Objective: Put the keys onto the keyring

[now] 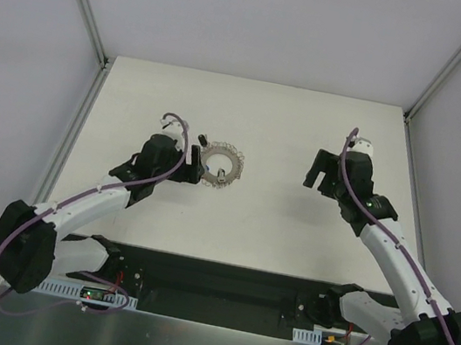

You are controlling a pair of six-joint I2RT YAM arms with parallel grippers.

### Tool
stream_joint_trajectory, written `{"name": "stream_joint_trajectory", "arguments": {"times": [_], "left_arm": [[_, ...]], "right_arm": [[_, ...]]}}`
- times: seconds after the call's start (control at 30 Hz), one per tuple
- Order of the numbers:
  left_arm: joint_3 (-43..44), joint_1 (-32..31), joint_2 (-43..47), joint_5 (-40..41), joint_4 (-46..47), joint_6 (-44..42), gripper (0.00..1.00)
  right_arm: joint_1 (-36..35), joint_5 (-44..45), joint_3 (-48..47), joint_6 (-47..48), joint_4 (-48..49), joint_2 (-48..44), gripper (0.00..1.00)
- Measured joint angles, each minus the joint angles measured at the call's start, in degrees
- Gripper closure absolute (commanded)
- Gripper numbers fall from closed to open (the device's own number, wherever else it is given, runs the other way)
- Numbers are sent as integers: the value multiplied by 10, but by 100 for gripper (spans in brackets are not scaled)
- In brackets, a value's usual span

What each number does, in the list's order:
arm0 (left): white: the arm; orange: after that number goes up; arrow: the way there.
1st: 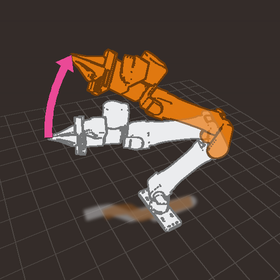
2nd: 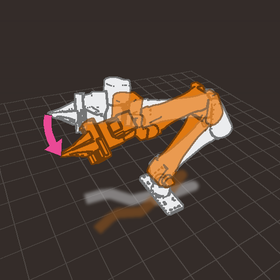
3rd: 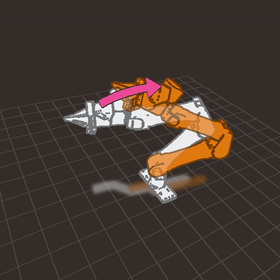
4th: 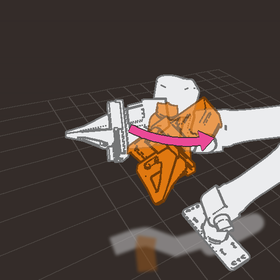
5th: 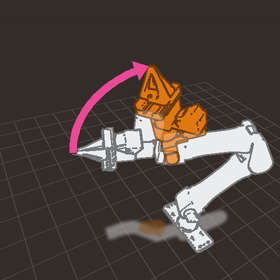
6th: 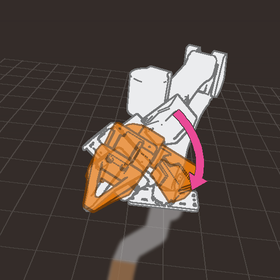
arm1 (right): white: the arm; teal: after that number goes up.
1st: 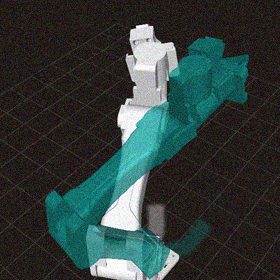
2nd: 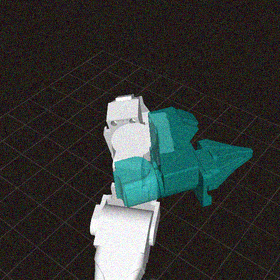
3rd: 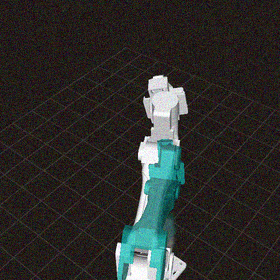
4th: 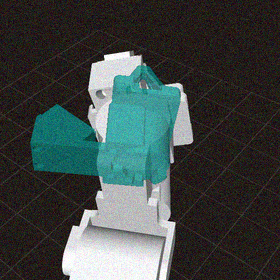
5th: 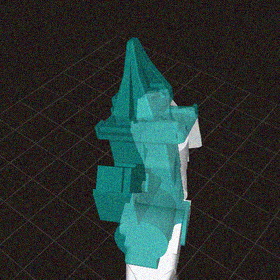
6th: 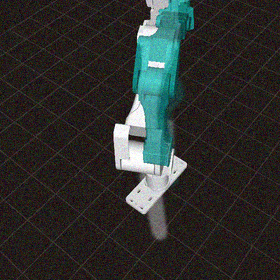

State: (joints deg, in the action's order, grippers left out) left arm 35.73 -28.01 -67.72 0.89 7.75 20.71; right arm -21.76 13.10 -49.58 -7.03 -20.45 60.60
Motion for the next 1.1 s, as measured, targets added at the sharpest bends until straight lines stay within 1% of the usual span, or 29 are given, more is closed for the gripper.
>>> {"name": "stream_joint_trajectory", "arguments": {"times": [0.03,0.17,0.27,0.37,0.47,0.6,0.77,0.9,1.1], "left_arm": [[-6,0,20,12,-13,5,1],[-8,22,95,62,-61,12,1],[-7,58,144,88,-102,11,1],[-3,105,198,118,-147,3,1],[10,135,239,155,-184,-26,1],[35,138,275,210,-211,-76,1],[59,138,334,269,-221,-130,1],[78,138,376,290,-222,-162,1],[102,138,404,297,-222,-184,1]], "right_arm": [[4,3,0,-1,0,1,4],[28,16,0,-4,0,2,4],[55,18,0,-4,1,2,4],[96,21,0,-4,0,-2,4],[136,20,0,-4,0,-25,4],[181,21,-1,-1,-1,-65,4],[187,34,-21,19,-9,-107,4],[187,42,-38,35,-10,-130,4],[187,40,-52,53,-9,-155,4]]}}
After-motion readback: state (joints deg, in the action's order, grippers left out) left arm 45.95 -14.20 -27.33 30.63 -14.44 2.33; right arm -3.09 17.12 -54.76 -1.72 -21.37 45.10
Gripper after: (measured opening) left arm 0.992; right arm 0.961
